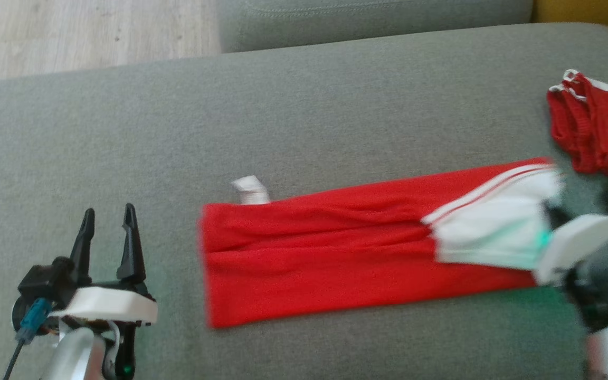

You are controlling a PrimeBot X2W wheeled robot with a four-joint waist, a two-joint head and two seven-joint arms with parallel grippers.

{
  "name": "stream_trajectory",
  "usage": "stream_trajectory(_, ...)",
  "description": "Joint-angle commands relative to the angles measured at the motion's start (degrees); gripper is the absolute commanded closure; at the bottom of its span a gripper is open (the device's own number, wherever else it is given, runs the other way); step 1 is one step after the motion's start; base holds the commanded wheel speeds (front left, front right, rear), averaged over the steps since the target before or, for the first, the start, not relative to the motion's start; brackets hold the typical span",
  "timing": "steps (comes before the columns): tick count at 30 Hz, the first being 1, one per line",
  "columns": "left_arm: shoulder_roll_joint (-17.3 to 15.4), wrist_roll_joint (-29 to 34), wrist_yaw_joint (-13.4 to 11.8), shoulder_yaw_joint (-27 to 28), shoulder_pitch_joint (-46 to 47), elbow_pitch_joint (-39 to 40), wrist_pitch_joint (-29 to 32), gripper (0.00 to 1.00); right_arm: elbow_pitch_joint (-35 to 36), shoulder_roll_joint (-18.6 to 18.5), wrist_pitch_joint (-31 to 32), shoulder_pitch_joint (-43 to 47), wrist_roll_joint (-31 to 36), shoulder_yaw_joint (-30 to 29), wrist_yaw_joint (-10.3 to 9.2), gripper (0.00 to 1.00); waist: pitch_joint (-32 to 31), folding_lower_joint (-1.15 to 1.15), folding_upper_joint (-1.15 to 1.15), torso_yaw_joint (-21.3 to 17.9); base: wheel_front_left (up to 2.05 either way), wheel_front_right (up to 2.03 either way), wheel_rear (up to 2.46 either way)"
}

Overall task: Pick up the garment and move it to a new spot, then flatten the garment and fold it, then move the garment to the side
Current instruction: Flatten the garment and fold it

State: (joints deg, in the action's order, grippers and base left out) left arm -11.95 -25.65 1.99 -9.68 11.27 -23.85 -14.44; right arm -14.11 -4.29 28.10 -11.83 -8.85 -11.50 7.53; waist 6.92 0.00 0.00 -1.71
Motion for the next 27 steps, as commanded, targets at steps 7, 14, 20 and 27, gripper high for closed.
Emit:
stream_trajectory(7, -1.4, 0.7, -0.5, 2.4, -0.1, 2.1, -0.6, 0.0, 12.6, -5.6, 5.6, 2.4, 4.4, -4.8, -0.04, 1.0, -1.7, 0.0, 0.0, -1.4, 0.0, 0.0, 0.0)
stream_trajectory(14, -1.4, 0.6, -0.8, 2.1, -1.0, 2.4, -0.6, 0.0, 17.6, -5.6, 8.5, 3.1, 4.5, -1.2, -0.04, 1.0, -2.7, 0.0, 0.0, -1.7, 0.0, 0.0, 0.0)
stream_trajectory(20, -1.4, 0.4, -1.0, 1.7, -1.1, 2.8, -0.4, 0.0, 21.9, -3.5, 11.1, 1.6, 1.3, 12.7, -0.04, 1.0, -2.8, 0.0, 0.0, -1.3, 0.0, 0.0, 0.0)
stream_trajectory(27, -1.4, 0.4, -1.0, 1.0, -0.4, 3.2, -0.1, 0.0, 16.9, 0.7, 10.0, -2.7, -4.8, 29.6, -0.04, 1.0, -2.0, 0.0, 0.0, -0.5, 0.0, 0.0, 0.0)
